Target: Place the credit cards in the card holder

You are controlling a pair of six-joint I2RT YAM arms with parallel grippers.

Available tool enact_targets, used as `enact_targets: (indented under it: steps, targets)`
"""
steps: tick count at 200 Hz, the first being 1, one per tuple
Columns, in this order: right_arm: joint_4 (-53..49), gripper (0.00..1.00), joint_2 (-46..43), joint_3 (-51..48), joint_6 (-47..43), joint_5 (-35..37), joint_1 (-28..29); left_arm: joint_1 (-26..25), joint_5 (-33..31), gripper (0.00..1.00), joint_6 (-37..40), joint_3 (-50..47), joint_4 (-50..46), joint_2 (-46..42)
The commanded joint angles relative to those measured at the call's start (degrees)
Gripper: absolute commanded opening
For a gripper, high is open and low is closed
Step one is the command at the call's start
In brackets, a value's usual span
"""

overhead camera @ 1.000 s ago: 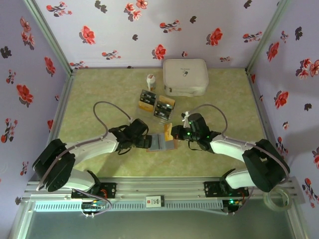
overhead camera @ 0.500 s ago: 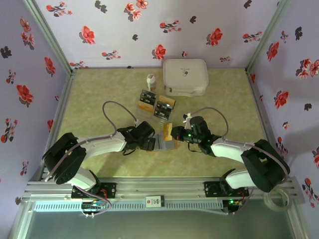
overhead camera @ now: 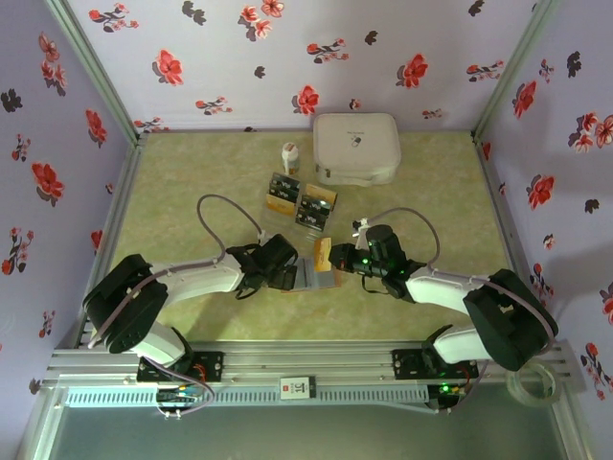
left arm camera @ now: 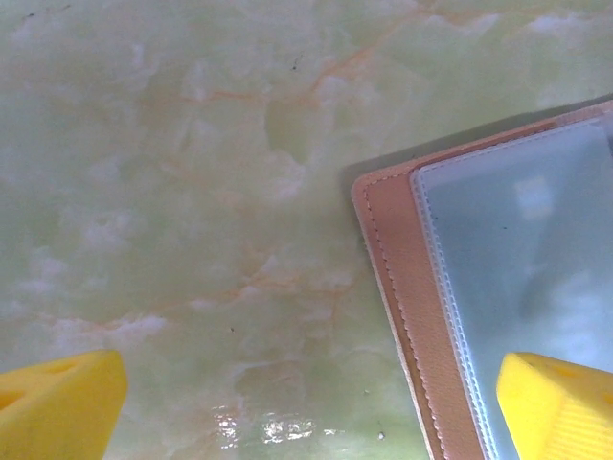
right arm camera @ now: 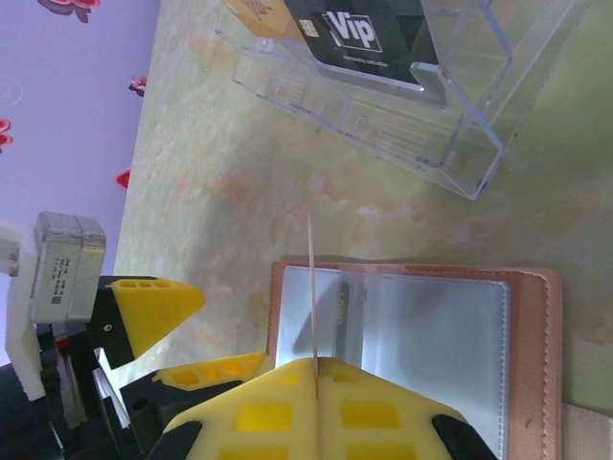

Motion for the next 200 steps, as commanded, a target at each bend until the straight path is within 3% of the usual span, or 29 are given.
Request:
enact_targets:
  steps: [1, 200]
  targets:
    - [3.06, 0.00, 1.25, -0.11, 0.81, -1.61, -0.35, -0.48, -1.94, 1.00, -1.31, -1.20, 0.40, 0.31]
    - [14.44, 0.00, 11.30, -0.10, 2.72, -6.63, -0.35, -0.47, -2.16, 1.00, -3.20, -3.86, 0.74, -1.49]
